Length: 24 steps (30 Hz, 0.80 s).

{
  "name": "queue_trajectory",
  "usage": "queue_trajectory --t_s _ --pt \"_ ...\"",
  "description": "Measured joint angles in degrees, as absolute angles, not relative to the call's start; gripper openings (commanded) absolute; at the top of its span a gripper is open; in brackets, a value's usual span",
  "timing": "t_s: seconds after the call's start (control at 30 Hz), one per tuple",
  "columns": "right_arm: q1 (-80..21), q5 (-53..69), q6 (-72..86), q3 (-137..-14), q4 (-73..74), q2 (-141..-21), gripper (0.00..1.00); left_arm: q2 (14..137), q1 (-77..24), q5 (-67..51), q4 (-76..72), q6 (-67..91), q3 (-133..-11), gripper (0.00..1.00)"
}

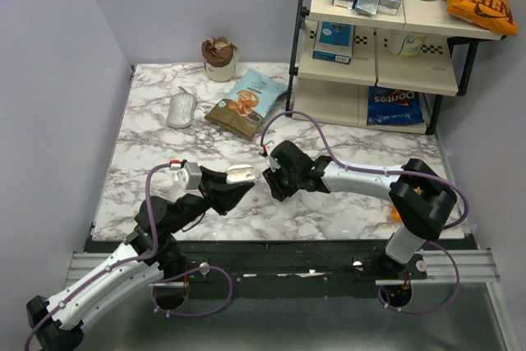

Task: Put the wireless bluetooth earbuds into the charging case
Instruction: Adjust the earbud at the center of the board.

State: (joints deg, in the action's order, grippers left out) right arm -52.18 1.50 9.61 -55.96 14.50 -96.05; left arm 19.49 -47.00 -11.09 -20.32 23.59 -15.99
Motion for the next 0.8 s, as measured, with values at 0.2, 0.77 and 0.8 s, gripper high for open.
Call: queue_trajectory --t_s 0.2,0.77,0.8 --pt "-51.83 0.78 9.72 -55.79 14.11 -96.07 0.51 19.62 -47.0 -11.09 -20.32 23.59 -15.99 0.0" --pt "-50.13 -2.04 10.48 -55.4 13.56 -96.07 0.5 19.94 -47.03 -11.09 -20.34 23.59 -15.99 0.0" --pt "-50.11 -2.24 10.5 -55.31 13.56 -96.12 0.49 19.99 -47.03 -11.09 -20.34 23.59 -15.99 0.0"
